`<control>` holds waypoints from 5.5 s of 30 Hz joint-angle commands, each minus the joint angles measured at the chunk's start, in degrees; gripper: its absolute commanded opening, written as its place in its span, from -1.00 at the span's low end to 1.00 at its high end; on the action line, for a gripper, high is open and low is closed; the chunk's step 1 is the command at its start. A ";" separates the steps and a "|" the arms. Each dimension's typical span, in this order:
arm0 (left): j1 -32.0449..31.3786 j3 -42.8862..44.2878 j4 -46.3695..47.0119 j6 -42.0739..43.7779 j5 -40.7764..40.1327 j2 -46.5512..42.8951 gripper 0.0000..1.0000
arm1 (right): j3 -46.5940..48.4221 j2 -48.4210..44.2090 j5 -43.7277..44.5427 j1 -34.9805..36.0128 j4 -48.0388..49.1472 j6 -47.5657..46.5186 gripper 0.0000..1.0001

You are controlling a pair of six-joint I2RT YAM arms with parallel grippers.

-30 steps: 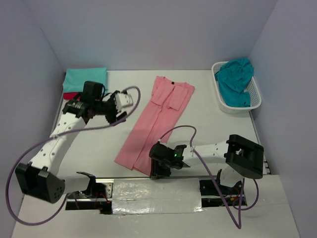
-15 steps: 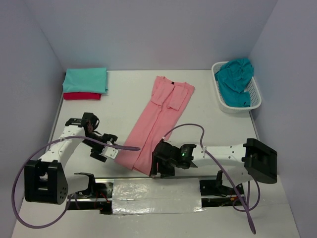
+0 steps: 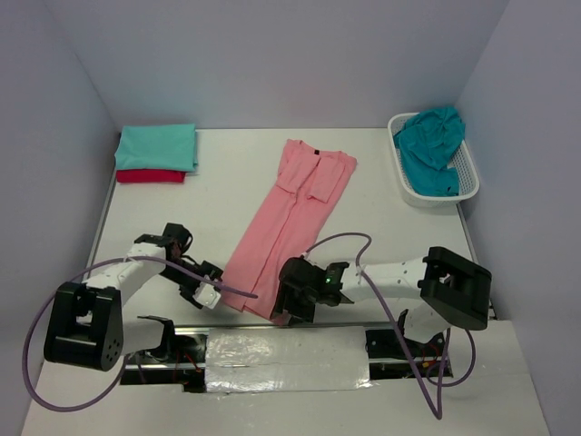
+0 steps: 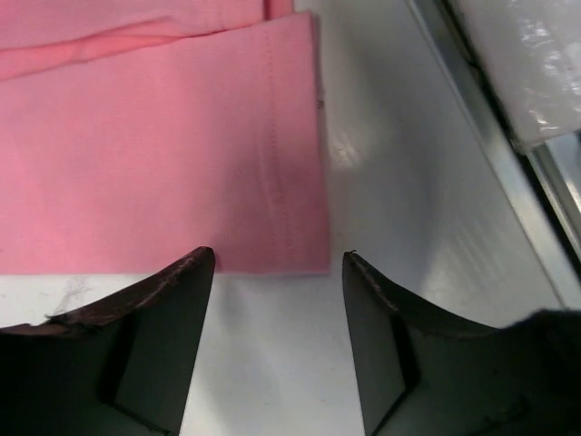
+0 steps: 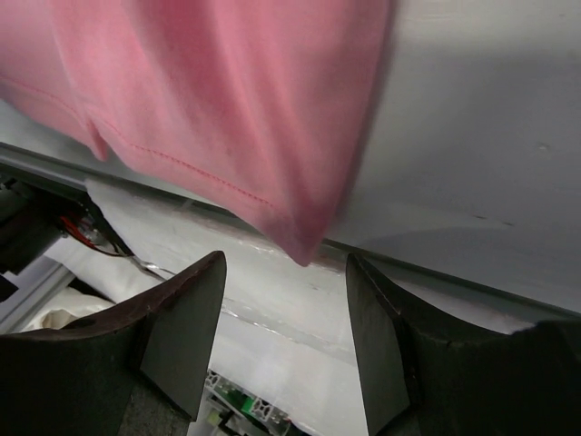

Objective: Fold and stack the t-shirts
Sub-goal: Grab the bottom of the folded rectangular tshirt with both arms, then fold the folded rectangular tshirt in 1/3 of the way, then grab one side of the 2/3 rectangular tshirt with both arms

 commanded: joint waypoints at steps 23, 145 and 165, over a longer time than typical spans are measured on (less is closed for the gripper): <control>-3.23 9.89 -10.64 22.68 10.32 4.03 -1.00 | 1.78 0.37 1.93 -1.10 1.37 4.46 -1.00; -18.53 29.41 23.01 -34.11 -17.54 31.46 -0.01 | 11.10 6.58 -8.16 -35.30 -2.97 -23.24 0.15; -20.37 31.60 21.35 -41.05 -22.11 33.13 -1.00 | 3.11 12.84 -8.35 -35.47 10.15 -14.36 -0.98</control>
